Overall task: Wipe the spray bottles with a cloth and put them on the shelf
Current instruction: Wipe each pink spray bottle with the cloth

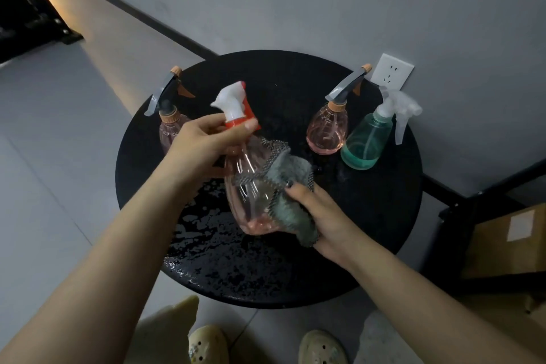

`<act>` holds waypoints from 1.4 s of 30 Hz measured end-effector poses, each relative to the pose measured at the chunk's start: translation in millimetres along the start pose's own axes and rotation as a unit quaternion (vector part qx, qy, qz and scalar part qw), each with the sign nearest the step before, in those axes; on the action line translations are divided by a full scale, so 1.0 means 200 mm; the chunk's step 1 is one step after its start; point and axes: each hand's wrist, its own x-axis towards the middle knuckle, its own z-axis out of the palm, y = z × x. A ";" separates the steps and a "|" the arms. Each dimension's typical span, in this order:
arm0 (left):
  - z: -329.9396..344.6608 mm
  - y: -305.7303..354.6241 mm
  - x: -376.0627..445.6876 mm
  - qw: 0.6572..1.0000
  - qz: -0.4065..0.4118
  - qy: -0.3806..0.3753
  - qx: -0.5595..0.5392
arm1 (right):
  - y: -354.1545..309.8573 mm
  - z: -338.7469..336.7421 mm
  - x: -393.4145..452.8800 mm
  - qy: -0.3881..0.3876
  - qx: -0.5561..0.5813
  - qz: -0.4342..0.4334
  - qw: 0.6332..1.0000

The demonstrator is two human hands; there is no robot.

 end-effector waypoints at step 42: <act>0.48 -0.23 0.71 0.972 0.136 0.133 0.139 | -0.05 -0.21 0.13 0.292 0.126 0.067 0.946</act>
